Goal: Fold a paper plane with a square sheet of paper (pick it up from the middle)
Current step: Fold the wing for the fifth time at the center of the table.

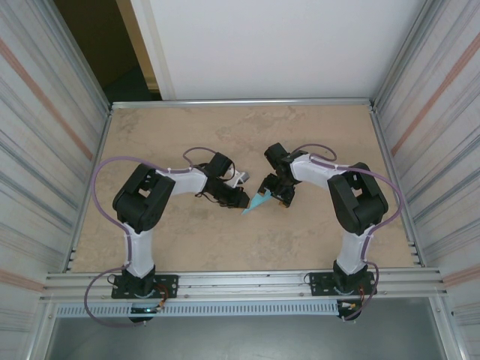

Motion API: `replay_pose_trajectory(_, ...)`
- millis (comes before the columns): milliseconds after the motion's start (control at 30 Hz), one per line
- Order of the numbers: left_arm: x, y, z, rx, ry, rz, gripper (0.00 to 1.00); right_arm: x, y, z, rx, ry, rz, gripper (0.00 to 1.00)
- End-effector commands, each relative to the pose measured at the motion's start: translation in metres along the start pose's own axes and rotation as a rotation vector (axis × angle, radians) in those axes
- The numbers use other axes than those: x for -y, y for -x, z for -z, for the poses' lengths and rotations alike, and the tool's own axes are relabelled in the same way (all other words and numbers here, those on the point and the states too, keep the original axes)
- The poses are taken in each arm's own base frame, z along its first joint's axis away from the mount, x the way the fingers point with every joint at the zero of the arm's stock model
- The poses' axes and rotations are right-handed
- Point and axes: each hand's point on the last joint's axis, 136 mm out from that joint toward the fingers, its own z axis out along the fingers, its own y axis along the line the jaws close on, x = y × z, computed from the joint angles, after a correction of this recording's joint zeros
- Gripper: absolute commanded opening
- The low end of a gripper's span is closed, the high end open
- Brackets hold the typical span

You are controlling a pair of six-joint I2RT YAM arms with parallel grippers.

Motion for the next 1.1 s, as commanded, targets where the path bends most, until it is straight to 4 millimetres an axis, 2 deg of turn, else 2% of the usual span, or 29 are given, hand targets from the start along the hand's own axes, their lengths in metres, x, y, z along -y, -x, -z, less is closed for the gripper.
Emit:
replay_pose_trajectory(0,-0.001,-0.007,0.010,-0.019,0.060,0.024,0.21,0.041,-0.013,-0.066,-0.056,-0.148,0.013,0.70)
replay_pose_trajectory(167,0.017,0.013,0.032,0.073,0.066,0.001,0.26,0.042,-0.014,-0.069,-0.062,-0.153,0.015,0.70)
replay_pose_trajectory(300,0.027,0.020,0.041,0.115,0.039,-0.016,0.26,0.043,-0.015,-0.069,-0.065,-0.150,0.012,0.70)
replay_pose_trajectory(400,0.041,0.022,0.038,0.119,-0.046,-0.026,0.23,0.043,-0.015,-0.070,-0.069,-0.144,0.009,0.71)
replay_pose_trajectory(567,0.053,0.023,0.021,0.099,-0.140,-0.009,0.17,0.042,-0.015,-0.070,-0.075,-0.135,0.006,0.71)
replay_pose_trajectory(833,0.042,0.022,0.001,0.058,-0.134,0.031,0.11,0.042,-0.016,-0.071,-0.085,-0.127,-0.001,0.72)
replay_pose_trajectory(1067,0.031,0.021,-0.004,0.051,-0.096,0.042,0.10,0.042,-0.017,-0.073,-0.093,-0.125,-0.006,0.71)
